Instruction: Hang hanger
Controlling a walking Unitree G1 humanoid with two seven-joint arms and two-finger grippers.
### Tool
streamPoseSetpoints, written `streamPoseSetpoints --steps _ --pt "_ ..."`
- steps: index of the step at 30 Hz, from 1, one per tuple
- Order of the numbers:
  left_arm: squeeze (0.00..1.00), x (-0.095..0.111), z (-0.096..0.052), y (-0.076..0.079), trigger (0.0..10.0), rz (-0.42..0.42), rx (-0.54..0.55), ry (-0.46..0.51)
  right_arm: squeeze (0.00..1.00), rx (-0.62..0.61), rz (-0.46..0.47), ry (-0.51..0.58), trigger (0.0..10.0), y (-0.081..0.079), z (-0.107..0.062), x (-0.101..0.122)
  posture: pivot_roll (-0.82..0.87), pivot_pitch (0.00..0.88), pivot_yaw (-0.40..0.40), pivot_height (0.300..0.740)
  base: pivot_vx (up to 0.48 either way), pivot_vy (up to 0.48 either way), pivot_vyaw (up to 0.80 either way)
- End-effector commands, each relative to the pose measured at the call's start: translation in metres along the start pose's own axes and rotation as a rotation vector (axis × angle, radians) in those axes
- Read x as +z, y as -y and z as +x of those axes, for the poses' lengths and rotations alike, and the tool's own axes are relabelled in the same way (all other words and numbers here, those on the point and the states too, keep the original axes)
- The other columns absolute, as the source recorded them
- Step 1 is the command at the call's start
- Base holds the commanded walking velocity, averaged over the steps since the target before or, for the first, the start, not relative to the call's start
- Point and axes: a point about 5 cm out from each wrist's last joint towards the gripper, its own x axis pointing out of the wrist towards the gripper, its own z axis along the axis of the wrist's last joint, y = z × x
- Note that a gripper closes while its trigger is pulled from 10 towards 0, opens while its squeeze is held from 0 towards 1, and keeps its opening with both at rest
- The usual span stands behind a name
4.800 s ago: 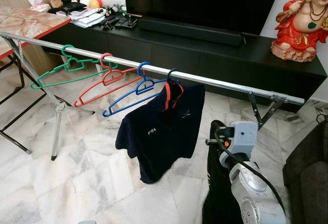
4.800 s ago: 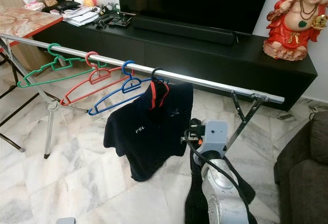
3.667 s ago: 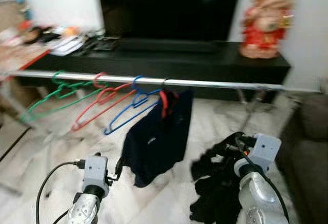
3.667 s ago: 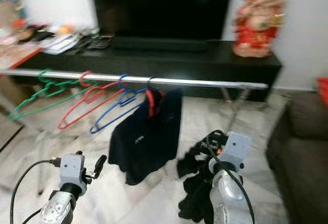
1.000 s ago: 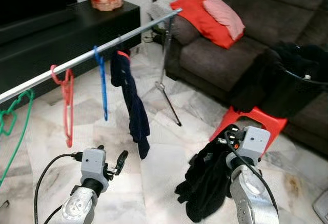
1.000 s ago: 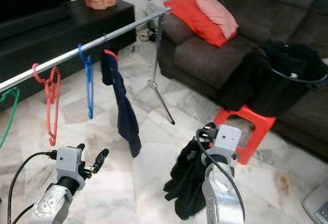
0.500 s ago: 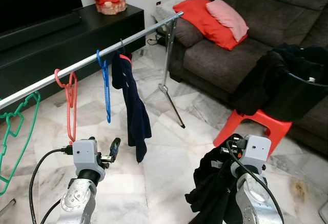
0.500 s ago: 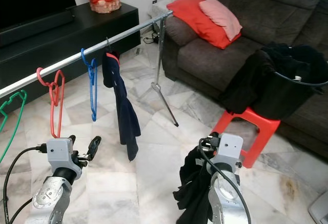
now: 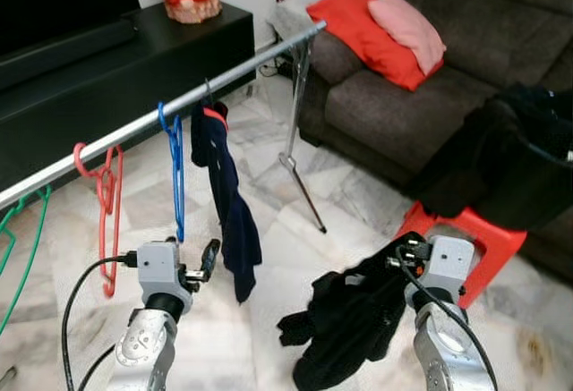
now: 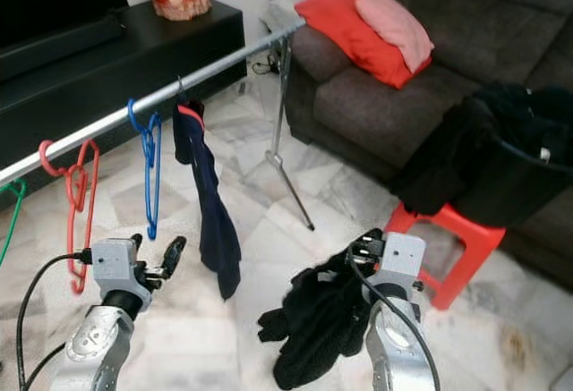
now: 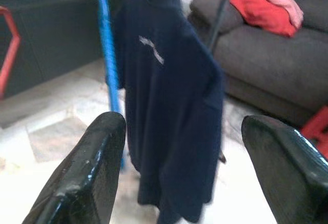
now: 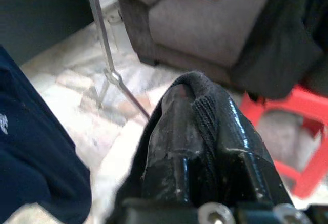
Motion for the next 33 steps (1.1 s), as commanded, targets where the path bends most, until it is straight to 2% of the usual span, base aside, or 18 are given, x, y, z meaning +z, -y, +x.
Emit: streamPoseSetpoints --steps 1,11,22,27,30,33 --pt "0.0 -0.002 -0.004 -0.007 10.0 0.017 0.018 -0.013 0.0 0.015 0.012 0.027 10.0 -0.006 0.001 0.005 0.03 0.129 -0.014 0.74 0.382 0.0 0.0" --pt "0.0 0.0 -0.002 -0.007 10.0 0.018 0.016 -0.011 0.0 0.016 0.013 0.033 10.0 -0.006 0.002 0.006 0.02 0.135 -0.014 0.74 0.387 0.0 0.0" --pt "0.0 0.015 0.004 -0.01 10.0 0.016 0.02 0.045 0.0 0.023 0.017 0.035 10.0 -0.008 0.001 0.006 0.02 0.141 -0.011 0.74 0.389 0.0 0.0" --pt "0.0 0.017 0.004 -0.008 10.0 0.049 -0.009 0.043 0.0 0.022 0.02 0.035 10.0 -0.008 0.001 0.005 0.02 0.143 -0.01 0.74 0.0 0.0 0.0" --pt "0.0 0.013 0.003 -0.008 10.0 0.039 -0.004 0.026 0.0 0.023 0.021 0.036 10.0 -0.009 0.001 0.005 0.02 0.143 -0.01 0.74 0.0 0.0 0.0" --pt "0.0 0.013 0.001 -0.01 10.0 0.03 0.006 0.028 0.0 0.025 0.017 0.037 10.0 -0.009 0.001 0.005 0.02 0.144 -0.01 0.74 0.0 0.48 0.0"
